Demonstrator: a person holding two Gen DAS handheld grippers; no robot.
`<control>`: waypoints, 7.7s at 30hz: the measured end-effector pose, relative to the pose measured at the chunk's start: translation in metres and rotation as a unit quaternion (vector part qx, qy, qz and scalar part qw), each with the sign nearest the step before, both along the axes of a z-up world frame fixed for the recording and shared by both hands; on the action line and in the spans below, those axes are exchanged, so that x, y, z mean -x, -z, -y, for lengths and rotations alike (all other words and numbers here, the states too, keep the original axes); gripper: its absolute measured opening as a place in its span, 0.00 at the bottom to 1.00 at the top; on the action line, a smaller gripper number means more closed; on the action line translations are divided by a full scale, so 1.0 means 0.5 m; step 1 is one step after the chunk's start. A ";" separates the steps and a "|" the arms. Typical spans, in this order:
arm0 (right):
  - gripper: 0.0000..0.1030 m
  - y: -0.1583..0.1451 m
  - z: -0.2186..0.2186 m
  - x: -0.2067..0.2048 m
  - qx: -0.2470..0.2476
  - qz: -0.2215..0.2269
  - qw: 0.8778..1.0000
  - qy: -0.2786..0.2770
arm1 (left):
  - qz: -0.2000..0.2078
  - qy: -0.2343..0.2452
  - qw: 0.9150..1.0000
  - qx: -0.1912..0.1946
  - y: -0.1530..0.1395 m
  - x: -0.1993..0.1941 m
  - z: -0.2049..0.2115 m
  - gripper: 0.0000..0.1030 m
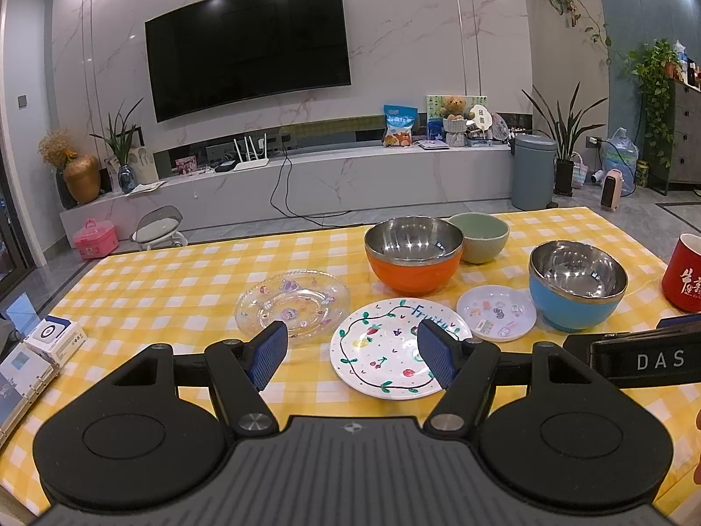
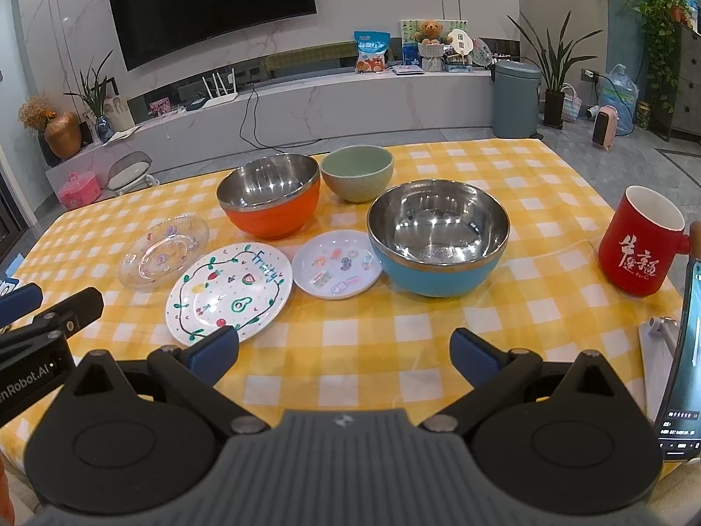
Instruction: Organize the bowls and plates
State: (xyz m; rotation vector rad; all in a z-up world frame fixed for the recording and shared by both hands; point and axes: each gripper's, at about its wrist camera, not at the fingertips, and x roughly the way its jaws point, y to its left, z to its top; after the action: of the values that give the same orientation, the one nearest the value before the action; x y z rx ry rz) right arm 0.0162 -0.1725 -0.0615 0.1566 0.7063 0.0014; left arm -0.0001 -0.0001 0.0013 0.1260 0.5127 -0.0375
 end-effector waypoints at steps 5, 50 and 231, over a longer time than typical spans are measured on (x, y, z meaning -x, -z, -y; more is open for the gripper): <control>0.97 0.002 0.000 0.000 0.000 -0.001 1.000 0.000 | 0.000 -0.001 1.000 0.000 -0.001 0.000 0.000 0.77; 0.70 0.068 -0.105 -0.147 -0.042 0.038 0.998 -0.030 | -0.087 -0.010 0.984 0.153 0.047 -0.169 -0.133 0.56; 0.06 0.156 -0.138 -0.046 -0.175 -0.103 0.977 -0.061 | -0.236 -0.119 0.940 0.214 0.140 -0.053 -0.251 0.14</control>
State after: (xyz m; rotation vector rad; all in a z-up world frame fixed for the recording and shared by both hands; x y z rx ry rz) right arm 0.0391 -0.1037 -0.1397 0.4559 0.9189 0.2322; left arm 0.0264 0.1255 -0.0688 -0.3833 0.9833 0.0595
